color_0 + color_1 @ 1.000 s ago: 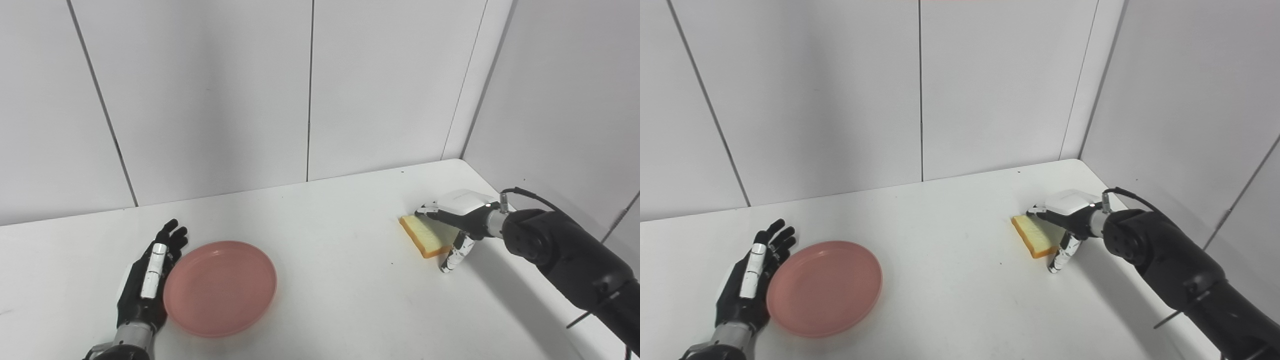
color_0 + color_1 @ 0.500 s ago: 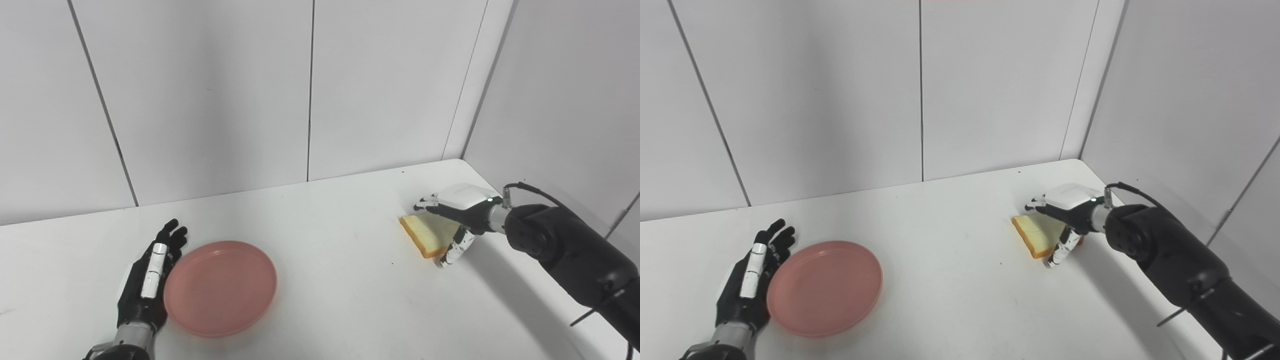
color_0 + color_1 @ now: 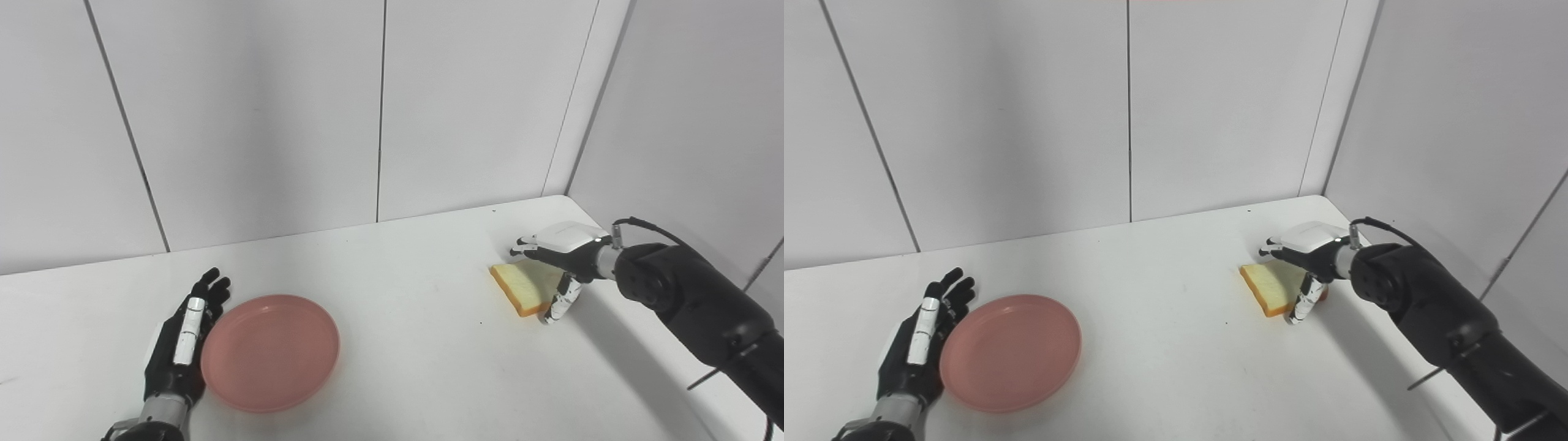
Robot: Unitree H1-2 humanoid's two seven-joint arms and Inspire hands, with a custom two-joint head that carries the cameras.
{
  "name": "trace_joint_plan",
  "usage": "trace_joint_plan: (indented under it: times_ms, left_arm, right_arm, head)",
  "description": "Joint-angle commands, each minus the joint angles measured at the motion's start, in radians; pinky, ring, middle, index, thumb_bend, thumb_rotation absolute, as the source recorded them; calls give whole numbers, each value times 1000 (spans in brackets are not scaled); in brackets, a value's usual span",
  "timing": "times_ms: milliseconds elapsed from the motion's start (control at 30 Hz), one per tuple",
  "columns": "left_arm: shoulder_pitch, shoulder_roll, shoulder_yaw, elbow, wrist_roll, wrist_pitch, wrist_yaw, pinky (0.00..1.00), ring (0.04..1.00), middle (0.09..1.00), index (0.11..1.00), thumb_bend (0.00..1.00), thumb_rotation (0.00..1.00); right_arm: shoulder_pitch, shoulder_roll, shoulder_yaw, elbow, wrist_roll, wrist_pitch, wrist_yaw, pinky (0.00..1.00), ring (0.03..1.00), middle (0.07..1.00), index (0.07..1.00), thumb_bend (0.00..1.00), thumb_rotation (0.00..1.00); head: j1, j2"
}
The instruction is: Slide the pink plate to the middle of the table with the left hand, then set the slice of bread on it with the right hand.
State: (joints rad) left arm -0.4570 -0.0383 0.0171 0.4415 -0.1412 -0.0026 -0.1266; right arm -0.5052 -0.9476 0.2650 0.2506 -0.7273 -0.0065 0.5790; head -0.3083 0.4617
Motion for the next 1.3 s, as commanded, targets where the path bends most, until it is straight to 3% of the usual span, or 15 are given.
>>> trace_joint_plan:
  times_ms: [0, 667, 833, 867, 967, 1000, 1033, 1100, 1167, 1267]
  left_arm:
    - [28, 4, -6, 18, 14, 37, 12, 1000, 921, 880, 857, 788, 818]
    - [32, 2, -5, 16, 24, 43, 18, 1000, 912, 882, 856, 797, 828]
    - [33, 2, -5, 15, 22, 42, 19, 998, 909, 882, 855, 793, 825]
    - [32, 2, -6, 17, 23, 40, 19, 999, 914, 882, 856, 791, 829]
    - [32, 2, -6, 18, 23, 40, 20, 1000, 911, 878, 855, 790, 829]
    - [32, 2, -6, 17, 23, 41, 21, 1000, 909, 877, 854, 791, 829]
    - [32, 1, -6, 17, 22, 40, 20, 1000, 908, 877, 854, 791, 829]
    - [33, 1, -6, 15, 22, 41, 20, 1000, 907, 875, 852, 789, 829]
    - [33, 1, -6, 14, 22, 43, 20, 1000, 910, 875, 851, 788, 830]
    - [32, 2, -5, 16, 21, 43, 20, 1000, 911, 878, 851, 793, 823]
  right_arm:
    - [-53, -24, -7, 8, -9, -20, -15, 966, 981, 984, 918, 1000, 348]
    - [-79, 19, 16, 65, -24, -19, -37, 996, 978, 961, 915, 1000, 337]
    - [-75, 31, -5, 81, 24, -30, -54, 859, 899, 908, 889, 1000, 289]
    - [-74, 36, -15, 86, 50, -26, -51, 670, 741, 803, 868, 976, 195]
    - [-74, 42, -19, 95, 71, -12, -47, 430, 491, 599, 782, 843, 74]
    - [-75, 39, -11, 98, 63, -19, -50, 404, 463, 535, 737, 694, 31]
    - [-77, 37, -3, 103, 58, -30, -54, 402, 460, 525, 732, 668, 25]
    - [-77, 36, 8, 113, 48, -41, -65, 380, 440, 484, 605, 572, 6]
    - [-74, 37, 14, 119, 45, -44, -79, 333, 393, 468, 520, 535, 1]
    - [-70, 35, 21, 122, 43, -47, -86, 315, 385, 467, 496, 524, 0]
  head:
    - [3, 2]
    - [9, 4]
    - [9, 4]
    - [9, 4]
    - [11, 6]
    - [11, 6]
    - [11, 6]
    - [11, 7]
    - [11, 8]
    - [10, 9]
